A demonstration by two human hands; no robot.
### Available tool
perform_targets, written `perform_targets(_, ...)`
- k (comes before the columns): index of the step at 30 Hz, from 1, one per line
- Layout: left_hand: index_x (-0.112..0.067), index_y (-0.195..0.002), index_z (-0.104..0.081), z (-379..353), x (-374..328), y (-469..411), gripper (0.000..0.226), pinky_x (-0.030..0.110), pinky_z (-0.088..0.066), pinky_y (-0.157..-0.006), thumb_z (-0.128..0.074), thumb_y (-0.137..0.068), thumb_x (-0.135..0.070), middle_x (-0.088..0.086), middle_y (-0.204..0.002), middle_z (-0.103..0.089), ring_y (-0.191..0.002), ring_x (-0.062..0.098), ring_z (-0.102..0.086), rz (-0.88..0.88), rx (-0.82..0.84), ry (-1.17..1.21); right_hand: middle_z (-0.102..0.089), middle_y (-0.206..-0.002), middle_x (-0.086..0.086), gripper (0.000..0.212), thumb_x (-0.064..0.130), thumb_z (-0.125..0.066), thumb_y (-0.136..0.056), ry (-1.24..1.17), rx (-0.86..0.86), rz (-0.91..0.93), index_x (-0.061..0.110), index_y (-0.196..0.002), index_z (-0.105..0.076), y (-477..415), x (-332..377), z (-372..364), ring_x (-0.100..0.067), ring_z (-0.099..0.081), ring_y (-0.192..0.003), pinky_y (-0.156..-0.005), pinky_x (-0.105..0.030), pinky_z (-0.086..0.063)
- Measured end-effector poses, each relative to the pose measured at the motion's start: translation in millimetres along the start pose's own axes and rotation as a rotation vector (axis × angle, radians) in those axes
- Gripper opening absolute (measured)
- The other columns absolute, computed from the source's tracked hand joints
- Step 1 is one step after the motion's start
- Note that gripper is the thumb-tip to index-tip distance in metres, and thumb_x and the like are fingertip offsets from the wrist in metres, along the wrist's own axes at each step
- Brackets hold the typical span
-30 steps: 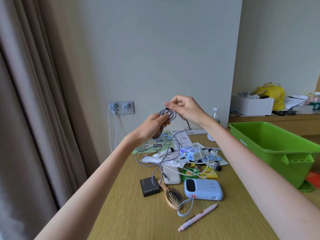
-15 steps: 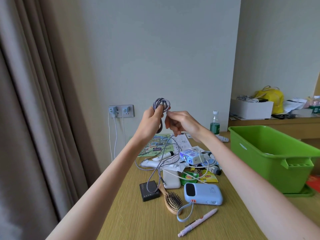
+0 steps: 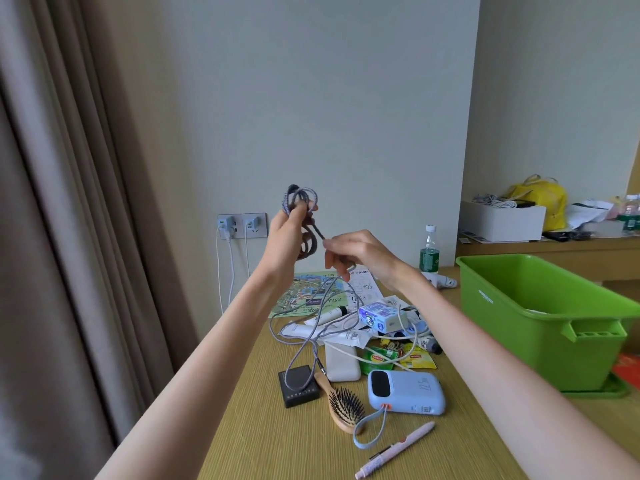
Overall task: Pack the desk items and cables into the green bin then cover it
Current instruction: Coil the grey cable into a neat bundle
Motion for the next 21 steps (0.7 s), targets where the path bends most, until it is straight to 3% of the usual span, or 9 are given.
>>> perform_targets(3, -0.013, -0.085, -0.056, 8, 2, -4, 0.023, 0.034, -0.055, -0.083, -0.042, -0.102, -0.022, -0.002, -0.078, -0.058, -0.071, 0.011, -0.058, 0.063, 0.034, 0.257, -0.058, -0.061, -0.01, 0.025, 0.014, -0.062, -0.091, 0.094, -0.007, -0.053, 0.003, -0.069, -0.065, -3, -10, 1, -0.017, -0.053, -0.056, -0.073, -0.02, -0.046)
perform_targets(6, -0.015, -0.085, -0.054, 17, 7, -7, 0.025, 0.036, -0.056, -0.082, -0.042, -0.103, -0.026, -0.003, -0.073, -0.054, -0.06, 0.009, -0.054, 0.104, 0.022, 0.278, -0.063, -0.069, -0.014, 0.026, 0.011, -0.064, -0.088, 0.181, -0.089, -0.078, 0.01, -0.062, -0.066, -5, -21, 5, -0.023, -0.058, -0.065, -0.079, -0.037, -0.046)
perform_targets(8, -0.019, -0.084, -0.052, 26, 10, -8, 0.026, 0.029, -0.049, -0.065, -0.041, -0.103, -0.032, -0.006, -0.071, -0.05, -0.051, 0.006, -0.05, 0.128, -0.012, 0.226, -0.067, -0.075, -0.015, 0.027, 0.017, -0.066, -0.087, 0.268, -0.178, -0.071, 0.016, -0.059, -0.067, -6, -27, 10, -0.032, -0.062, -0.077, -0.081, -0.044, -0.048)
perform_targets(10, -0.021, -0.082, -0.05, 34, 11, -9, 0.029, 0.019, -0.032, -0.046, -0.039, -0.103, -0.037, -0.006, -0.069, -0.044, -0.044, 0.006, -0.041, 0.121, -0.054, 0.147, -0.07, -0.081, -0.01, 0.027, 0.027, -0.068, -0.086, 0.358, -0.229, -0.101, 0.019, -0.059, -0.068, -5, -35, 14, -0.03, -0.063, -0.087, -0.088, -0.045, -0.047)
perform_targets(13, -0.02, -0.082, -0.049, 43, 14, -11, 0.032, 0.015, -0.026, -0.038, -0.036, -0.103, -0.041, -0.004, -0.065, -0.04, -0.038, 0.004, -0.036, 0.091, -0.065, -0.001, -0.072, -0.082, -0.011, 0.029, 0.034, -0.069, -0.084, 0.364, -0.26, -0.128, 0.013, -0.065, -0.07, -5, -40, 18, -0.03, -0.064, -0.089, -0.09, -0.045, -0.047)
perform_targets(16, -0.02, -0.083, -0.05, 45, 18, -10, 0.035, 0.018, -0.027, -0.041, -0.034, -0.102, -0.045, -0.005, -0.064, -0.039, -0.04, 0.004, -0.034, 0.041, -0.025, -0.174, -0.072, -0.084, -0.019, 0.028, 0.03, -0.07, -0.085, 0.266, -0.26, -0.113, 0.006, -0.071, -0.069, -7, -34, 18, -0.038, -0.064, -0.091, -0.09, -0.046, -0.047)
perform_targets(18, -0.022, -0.083, -0.052, 47, 18, -11, 0.034, 0.016, -0.031, -0.044, -0.035, -0.101, -0.045, -0.005, -0.07, -0.042, -0.047, 0.002, -0.038, -0.016, -0.013, -0.273, -0.072, -0.076, -0.016, 0.024, 0.024, -0.07, -0.086, 0.177, -0.246, -0.106, 0.004, -0.072, -0.066, -9, -28, 17, -0.033, -0.067, -0.084, -0.091, -0.042, -0.046)
perform_targets(21, -0.017, -0.086, -0.053, 46, 15, -12, 0.033, 0.022, -0.038, -0.069, -0.036, -0.103, -0.038, 0.002, -0.085, -0.047, -0.075, 0.01, -0.045, -0.15, 0.04, -0.41, -0.057, -0.061, -0.011, 0.016, 0.013, -0.07, -0.085, 0.029, -0.207, -0.095, 0.002, -0.078, -0.061, -11, -19, 15, -0.019, -0.058, -0.057, -0.083, -0.038, -0.052)
Point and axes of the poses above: each hand's wrist, its own y-axis away from the middle knuckle, its own z-axis out of the back of the hand, x = y × z, the point moved 6 cm from there along -y, towards the middle knuckle
